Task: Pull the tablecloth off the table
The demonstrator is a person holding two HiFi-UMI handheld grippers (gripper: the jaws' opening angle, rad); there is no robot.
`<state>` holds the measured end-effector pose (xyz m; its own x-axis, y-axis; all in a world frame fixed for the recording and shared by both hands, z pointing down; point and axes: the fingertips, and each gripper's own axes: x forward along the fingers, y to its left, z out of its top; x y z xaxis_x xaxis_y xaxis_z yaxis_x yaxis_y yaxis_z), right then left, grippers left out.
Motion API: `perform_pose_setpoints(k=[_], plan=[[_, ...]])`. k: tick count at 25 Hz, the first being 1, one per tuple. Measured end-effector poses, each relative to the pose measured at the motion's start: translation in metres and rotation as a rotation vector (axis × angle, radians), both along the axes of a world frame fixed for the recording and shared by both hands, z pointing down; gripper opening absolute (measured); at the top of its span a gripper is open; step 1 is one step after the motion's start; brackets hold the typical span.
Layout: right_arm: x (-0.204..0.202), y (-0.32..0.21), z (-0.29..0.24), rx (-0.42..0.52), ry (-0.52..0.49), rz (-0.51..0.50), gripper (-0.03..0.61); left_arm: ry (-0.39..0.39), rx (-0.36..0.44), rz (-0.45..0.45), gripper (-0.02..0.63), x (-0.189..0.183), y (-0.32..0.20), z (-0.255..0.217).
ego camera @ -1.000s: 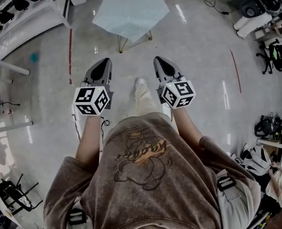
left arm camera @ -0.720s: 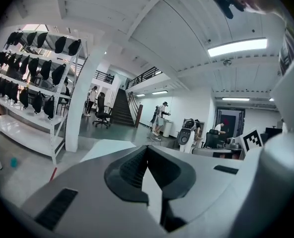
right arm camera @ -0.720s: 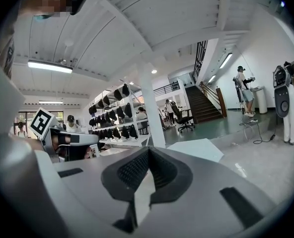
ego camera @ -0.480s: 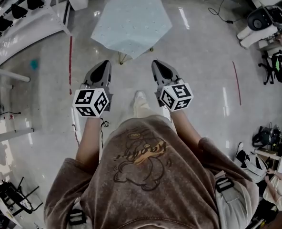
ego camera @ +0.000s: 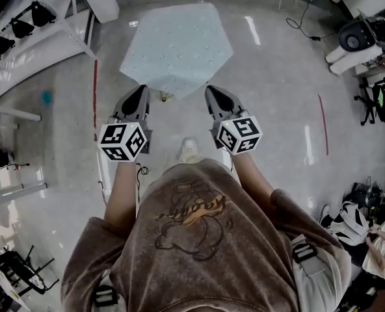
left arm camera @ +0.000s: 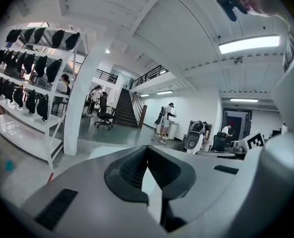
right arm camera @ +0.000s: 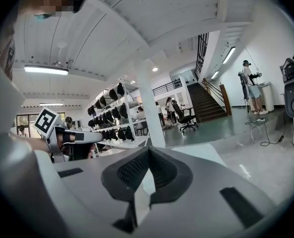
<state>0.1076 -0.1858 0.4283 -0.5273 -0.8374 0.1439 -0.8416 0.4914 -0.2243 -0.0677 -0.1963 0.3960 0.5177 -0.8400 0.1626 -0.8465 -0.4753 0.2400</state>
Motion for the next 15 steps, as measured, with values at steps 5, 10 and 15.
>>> perform_pose_setpoints(k=[5, 10, 15], plan=[[0.012, -0.03, 0.0, 0.0, -0.007, -0.021, 0.006, -0.008, 0.002, -0.017, 0.018, 0.011, -0.028, -0.001], [0.02, -0.05, 0.003, -0.007, -0.008, -0.044, 0.006, -0.018, -0.004, -0.032, 0.018, 0.021, -0.046, 0.002], [0.022, -0.07, 0.0, -0.001, -0.013, -0.06, 0.006, -0.031, 0.006, -0.048, 0.018, 0.019, -0.064, -0.002]])
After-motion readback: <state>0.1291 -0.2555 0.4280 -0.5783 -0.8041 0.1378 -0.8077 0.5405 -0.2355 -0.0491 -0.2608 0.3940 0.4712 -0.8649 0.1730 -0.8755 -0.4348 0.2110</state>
